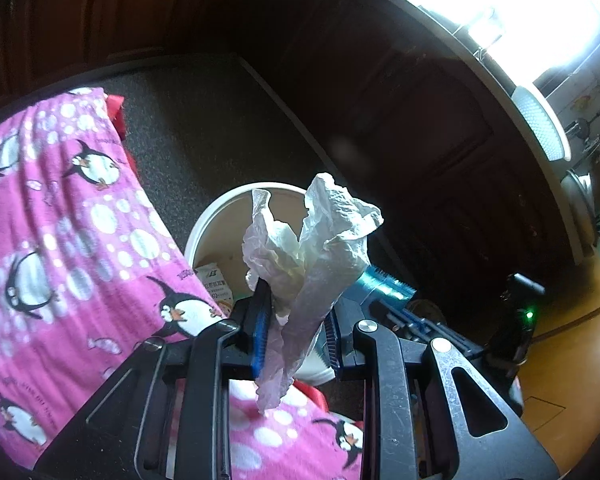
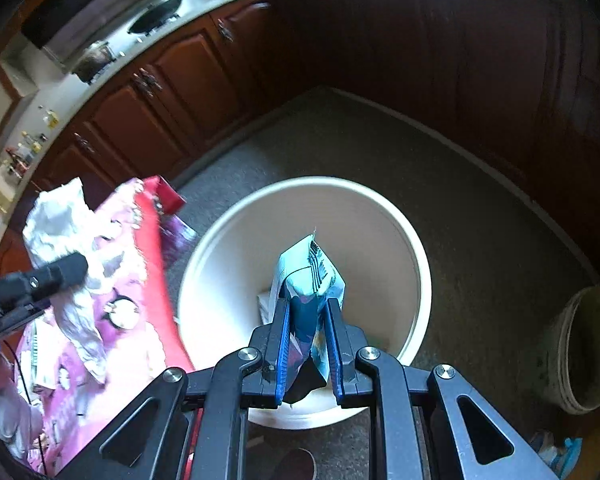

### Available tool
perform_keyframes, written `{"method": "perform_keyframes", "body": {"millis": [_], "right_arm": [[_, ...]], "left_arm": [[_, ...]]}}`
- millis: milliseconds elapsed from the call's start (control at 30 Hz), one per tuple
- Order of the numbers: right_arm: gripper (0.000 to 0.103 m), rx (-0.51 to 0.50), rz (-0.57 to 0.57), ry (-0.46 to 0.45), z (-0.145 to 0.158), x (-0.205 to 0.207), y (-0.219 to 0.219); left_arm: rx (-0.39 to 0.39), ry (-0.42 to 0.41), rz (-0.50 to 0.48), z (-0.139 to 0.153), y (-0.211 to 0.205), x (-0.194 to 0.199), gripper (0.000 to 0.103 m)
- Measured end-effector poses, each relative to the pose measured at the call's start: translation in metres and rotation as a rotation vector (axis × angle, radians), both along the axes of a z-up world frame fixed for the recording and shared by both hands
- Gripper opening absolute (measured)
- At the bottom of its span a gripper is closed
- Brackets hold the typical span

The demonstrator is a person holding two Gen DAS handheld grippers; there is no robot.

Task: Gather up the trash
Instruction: 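Carry tissue and blue packet over the white bucket and open both tools, then move both open tools back over the table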

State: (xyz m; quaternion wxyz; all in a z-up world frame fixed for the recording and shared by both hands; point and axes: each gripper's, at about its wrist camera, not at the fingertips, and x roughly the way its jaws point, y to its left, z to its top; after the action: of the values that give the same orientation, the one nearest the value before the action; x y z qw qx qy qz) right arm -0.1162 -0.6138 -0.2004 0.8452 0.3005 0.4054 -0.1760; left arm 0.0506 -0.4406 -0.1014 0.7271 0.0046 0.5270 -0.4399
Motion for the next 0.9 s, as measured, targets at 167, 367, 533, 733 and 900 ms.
{"method": "perform_keyframes", "body": {"millis": [167, 367, 533, 733, 900], "right_arm": [[0.016, 0.026, 0.002, 0.033, -0.016, 0.004, 0.001], [0.036, 0.037, -0.014, 0.059, -0.02, 0.007, 0.001], [0.036, 0.036, -0.022, 0.049, -0.015, 0.003, 0.001], [0.039, 0.03, -0.024, 0.026, -0.002, 0.0, 0.003], [0.042, 0.009, -0.016, -0.003, 0.013, 0.0, 0.014]], "left_arm": [[0.03, -0.013, -0.018, -0.009, -0.008, -0.002, 0.034], [0.025, -0.013, -0.018, -0.007, -0.01, -0.005, 0.054], [0.025, -0.017, -0.015, -0.008, -0.003, -0.005, 0.055], [0.025, -0.045, -0.004, -0.003, 0.011, -0.006, 0.055], [0.032, -0.081, 0.011, 0.003, 0.028, -0.009, 0.055]]}}
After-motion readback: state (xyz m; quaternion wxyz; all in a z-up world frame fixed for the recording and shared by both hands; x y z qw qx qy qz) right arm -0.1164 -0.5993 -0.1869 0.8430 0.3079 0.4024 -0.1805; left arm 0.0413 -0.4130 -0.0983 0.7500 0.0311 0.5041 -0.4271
